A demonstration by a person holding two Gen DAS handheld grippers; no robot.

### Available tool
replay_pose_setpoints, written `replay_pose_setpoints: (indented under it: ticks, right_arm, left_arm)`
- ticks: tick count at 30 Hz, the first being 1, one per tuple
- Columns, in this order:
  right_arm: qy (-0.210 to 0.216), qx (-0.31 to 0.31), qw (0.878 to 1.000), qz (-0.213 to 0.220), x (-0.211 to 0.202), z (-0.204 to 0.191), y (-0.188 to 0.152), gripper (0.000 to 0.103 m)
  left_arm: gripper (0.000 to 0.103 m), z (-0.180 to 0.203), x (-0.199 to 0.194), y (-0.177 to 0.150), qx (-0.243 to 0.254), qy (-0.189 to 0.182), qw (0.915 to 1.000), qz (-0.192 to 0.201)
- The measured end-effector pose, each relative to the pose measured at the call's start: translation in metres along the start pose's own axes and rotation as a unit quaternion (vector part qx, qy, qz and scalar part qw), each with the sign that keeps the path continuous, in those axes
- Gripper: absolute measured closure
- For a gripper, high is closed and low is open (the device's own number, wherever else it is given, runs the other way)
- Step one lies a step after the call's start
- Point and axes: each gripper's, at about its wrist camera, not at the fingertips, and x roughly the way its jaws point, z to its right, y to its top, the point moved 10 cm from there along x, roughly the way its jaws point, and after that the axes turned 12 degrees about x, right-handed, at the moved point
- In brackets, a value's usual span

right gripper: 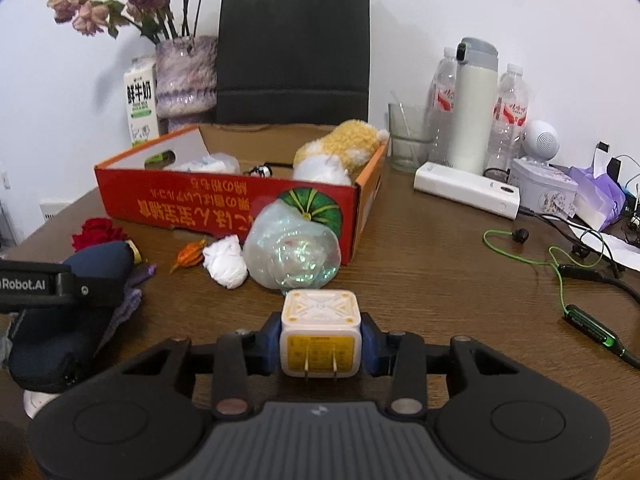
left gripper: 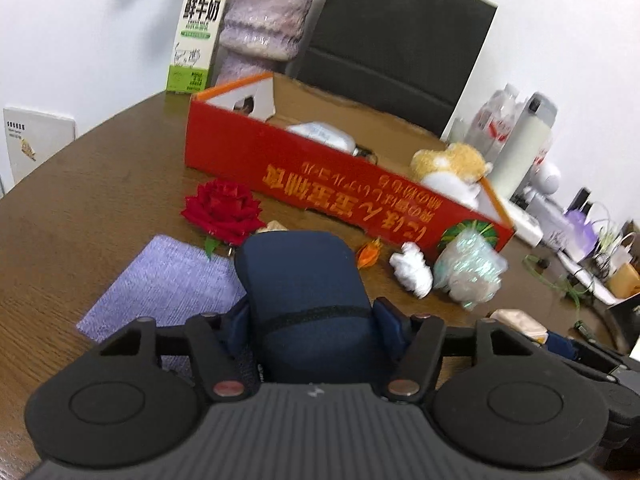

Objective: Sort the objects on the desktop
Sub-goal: 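Grasp the navy pouch with the left tool while the right tool grasps the white plug charger, then lift both items over the cardboard box and open both tools to release them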

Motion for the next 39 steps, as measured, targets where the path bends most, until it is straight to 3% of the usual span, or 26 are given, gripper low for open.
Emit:
replay_pose_setpoints:
  ticks: [8, 19, 26, 31, 36, 39]
  right_arm:
    - [0.025, 0.005, 0.999, 0.035, -0.019, 0.000, 0.011, 0.065]
    - [0.071, 0.002, 0.996, 0.061, -0.046, -0.024, 0.025, 0.065]
    - [0.096, -0.017, 0.992, 0.074, -0.058, -0.056, 0.049, 0.065]
    - [0.110, -0.025, 0.989, 0.095, -0.059, -0.075, 0.073, 0.065]
    - [0.114, -0.016, 0.985, 0.132, -0.044, -0.095, 0.123, 0.065]
    - [0.106, -0.003, 0.981, 0.161, -0.026, -0.106, 0.160, 0.065]
  left_arm:
    - [0.039, 0.003, -0.027, 0.013, 0.008, -0.018, 0.9984, 0.053]
    - [0.039, 0.007, -0.043, 0.011, 0.058, -0.012, 0.9966, 0.058]
    - [0.039, 0.007, -0.058, 0.031, 0.104, -0.004, 0.9906, 0.088]
    - [0.039, 0.004, -0.068, 0.063, 0.118, -0.003, 0.9855, 0.122]
    - [0.039, 0.008, -0.061, 0.129, 0.110, -0.001, 0.9794, 0.169]
    - [0.038, 0.002, -0.040, 0.169, 0.101, 0.029, 0.9763, 0.189]
